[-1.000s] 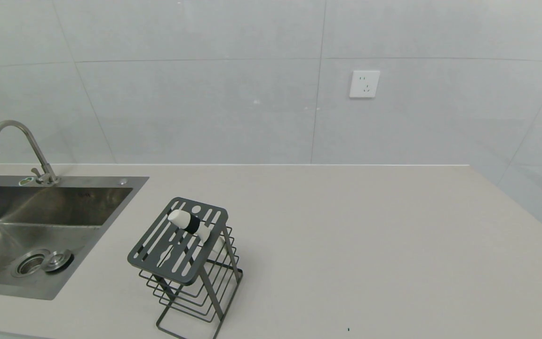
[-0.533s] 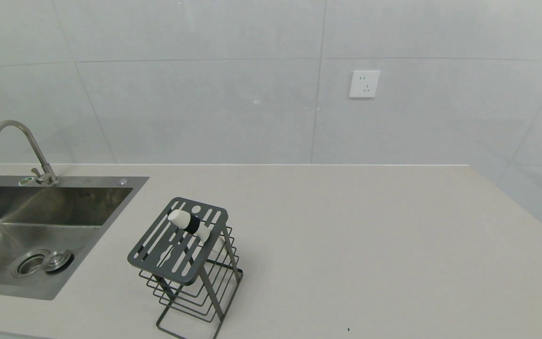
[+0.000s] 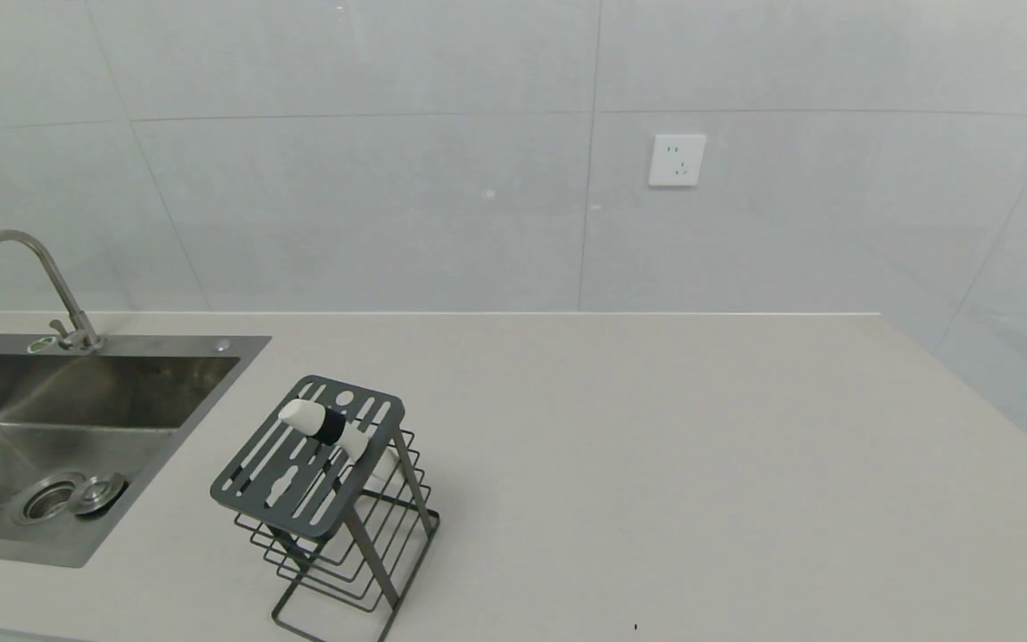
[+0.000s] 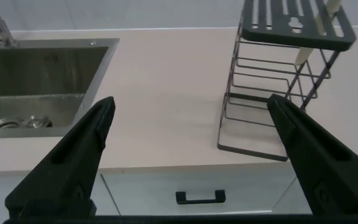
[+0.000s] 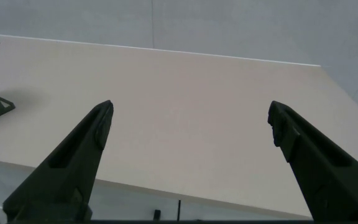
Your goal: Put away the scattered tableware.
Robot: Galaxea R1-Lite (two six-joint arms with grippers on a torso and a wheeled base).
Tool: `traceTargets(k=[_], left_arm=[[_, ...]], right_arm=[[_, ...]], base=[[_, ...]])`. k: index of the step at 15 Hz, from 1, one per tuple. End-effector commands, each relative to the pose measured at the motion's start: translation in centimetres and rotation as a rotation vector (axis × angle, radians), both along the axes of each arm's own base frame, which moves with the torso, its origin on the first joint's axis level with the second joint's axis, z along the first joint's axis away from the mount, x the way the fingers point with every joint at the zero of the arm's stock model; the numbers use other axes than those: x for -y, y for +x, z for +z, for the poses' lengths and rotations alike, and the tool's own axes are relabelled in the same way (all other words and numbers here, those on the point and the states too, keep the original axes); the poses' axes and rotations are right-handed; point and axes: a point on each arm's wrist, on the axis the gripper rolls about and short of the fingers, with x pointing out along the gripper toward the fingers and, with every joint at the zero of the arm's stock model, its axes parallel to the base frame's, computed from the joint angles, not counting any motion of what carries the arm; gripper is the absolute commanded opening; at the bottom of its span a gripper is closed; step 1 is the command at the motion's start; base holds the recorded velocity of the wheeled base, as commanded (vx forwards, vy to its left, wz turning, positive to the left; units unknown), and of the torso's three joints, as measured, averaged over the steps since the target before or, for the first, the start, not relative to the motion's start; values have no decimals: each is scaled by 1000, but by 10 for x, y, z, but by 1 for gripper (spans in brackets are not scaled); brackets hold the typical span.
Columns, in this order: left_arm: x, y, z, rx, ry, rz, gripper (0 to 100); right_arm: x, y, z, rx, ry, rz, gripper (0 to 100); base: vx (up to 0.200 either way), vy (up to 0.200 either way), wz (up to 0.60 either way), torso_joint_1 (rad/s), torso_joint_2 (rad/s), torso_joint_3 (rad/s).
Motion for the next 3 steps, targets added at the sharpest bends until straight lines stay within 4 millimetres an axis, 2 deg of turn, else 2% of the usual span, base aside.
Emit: traceTargets(k=[1,3], left_arm=[[0,0,0,-1,0,0,100],[0,0,0,-1,0,0,100]], right_arm=[[0,0,0,1,0,1,100],[0,0,0,1,0,1,100]], base=[[0,0,0,0,0,0],[0,0,0,0,0,0]])
